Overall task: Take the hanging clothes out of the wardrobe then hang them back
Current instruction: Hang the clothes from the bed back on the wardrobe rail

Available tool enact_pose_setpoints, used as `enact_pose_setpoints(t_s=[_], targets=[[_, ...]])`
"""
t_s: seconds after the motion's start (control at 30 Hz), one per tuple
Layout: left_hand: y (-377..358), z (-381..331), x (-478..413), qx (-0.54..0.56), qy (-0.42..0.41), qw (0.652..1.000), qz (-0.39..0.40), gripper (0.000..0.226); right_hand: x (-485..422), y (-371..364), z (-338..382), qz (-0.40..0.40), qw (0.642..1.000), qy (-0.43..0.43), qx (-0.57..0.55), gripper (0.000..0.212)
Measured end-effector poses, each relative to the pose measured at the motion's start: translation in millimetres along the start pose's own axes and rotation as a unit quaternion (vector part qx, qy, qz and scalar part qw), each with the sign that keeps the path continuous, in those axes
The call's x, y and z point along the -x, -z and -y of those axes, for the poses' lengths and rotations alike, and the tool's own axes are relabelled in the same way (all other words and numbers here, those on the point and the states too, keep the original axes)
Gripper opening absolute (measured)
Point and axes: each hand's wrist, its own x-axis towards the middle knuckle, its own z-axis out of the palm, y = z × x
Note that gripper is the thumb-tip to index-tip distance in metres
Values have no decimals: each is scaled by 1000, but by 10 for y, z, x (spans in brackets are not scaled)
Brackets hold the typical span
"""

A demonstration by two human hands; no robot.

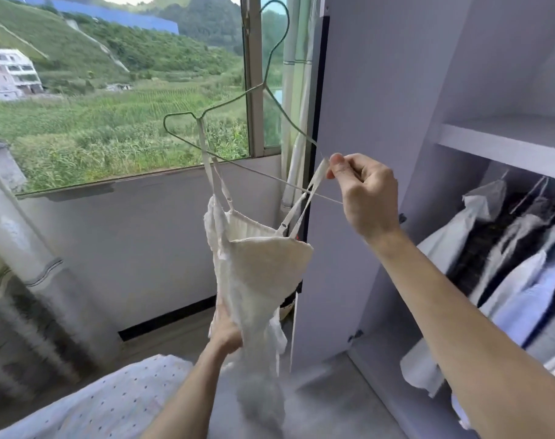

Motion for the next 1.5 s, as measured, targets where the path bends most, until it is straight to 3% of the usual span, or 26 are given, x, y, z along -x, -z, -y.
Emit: enact_pose_setpoints(t_s=[0.07, 0.13, 0.23, 0.4, 0.53, 0.67, 0.8, 0.9, 1.0, 1.03, 1.1, 1.23, 1.5], targets=[[-69, -122, 64, -66, 23, 998, -4, 143, 64, 35, 15, -1, 1000, -6, -10, 35], [-145, -258, 115, -19, 30, 998, -54, 134, 113, 98, -2, -9, 1000, -16, -23, 35], [-172, -453, 142, 60, 35, 993, -93, 95, 103, 243, -79, -35, 999, -32, -23, 35], [-131, -380, -35, -98, 17, 995, -2, 17, 16, 512, -438, -110, 991, -71, 25, 35], [134, -255, 100, 76, 78, 989, 98, 31, 155, 672, -860, -105, 986, -91, 93, 33], [470, -73, 229, 220, 178, 945, 164, 37, 417, 839, -1216, -104, 981, -130, 95, 35], [741, -23, 318, 285, 200, 921, 173, 32, 750, 905, -1482, -78, 974, -179, 114, 33], [800, -115, 348, 347, 166, 907, 171, 44, 1026, 869, -1660, -53, 967, -203, 142, 31], [621, -379, 453, 233, 24, 971, 35, 31, 1313, 794, -1843, -29, 962, -226, 151, 35], [543, -472, 518, 171, -31, 984, -31, 23, 1404, 766, -1879, -24, 961, -230, 151, 35], [389, -625, 605, 104, -89, 988, -66, 13, 1565, 717, -1898, -20, 958, -245, 148, 34], [103, -843, 612, 55, -97, 994, -19, 19, 1844, 677, -1932, -34, 950, -286, 118, 32], [-518, -1595, 523, 154, -112, 972, 136, 52, 1995, 973, -2001, -119, 929, -344, 60, 31]])
